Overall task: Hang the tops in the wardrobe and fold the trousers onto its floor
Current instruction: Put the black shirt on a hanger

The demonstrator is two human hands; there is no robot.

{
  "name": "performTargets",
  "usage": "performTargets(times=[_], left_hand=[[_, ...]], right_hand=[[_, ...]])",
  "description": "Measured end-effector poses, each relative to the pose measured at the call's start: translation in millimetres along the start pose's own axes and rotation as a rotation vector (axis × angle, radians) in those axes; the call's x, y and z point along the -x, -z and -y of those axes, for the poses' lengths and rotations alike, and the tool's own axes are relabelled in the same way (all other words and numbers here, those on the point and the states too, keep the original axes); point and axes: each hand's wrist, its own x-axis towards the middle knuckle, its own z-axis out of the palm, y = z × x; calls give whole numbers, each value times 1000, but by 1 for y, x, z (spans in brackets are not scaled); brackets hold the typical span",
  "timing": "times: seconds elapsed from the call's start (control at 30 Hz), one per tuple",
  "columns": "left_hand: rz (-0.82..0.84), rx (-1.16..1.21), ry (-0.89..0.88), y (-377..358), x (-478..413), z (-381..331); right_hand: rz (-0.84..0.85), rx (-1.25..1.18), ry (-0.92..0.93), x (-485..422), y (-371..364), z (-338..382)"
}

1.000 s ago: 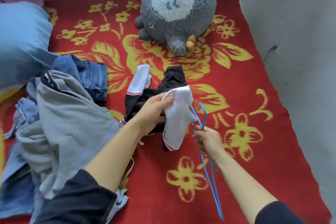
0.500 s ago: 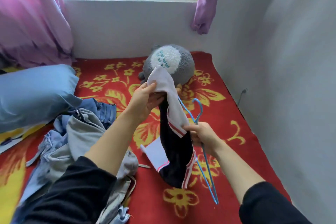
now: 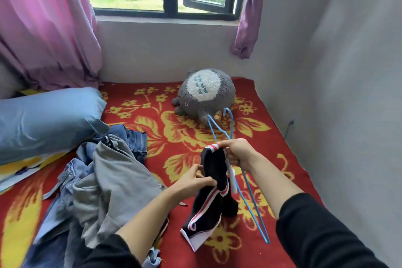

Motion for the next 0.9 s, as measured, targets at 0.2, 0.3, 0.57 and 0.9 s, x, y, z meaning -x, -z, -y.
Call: performTargets(times=[0.2, 0.3, 0.57, 0.9], left_hand=[[-219, -73, -173, 4, -10, -17], [-239, 191, -176, 23, -7, -42], [-322, 284, -183, 47, -5, -75], [-330, 254, -258, 54, 1, -89]], right_hand=[[-28, 15, 17, -4, -7, 5], [-18, -2, 27, -3, -2, 6], [145, 113, -1, 8, -4, -26], [88, 101, 248, 10, -25, -27]])
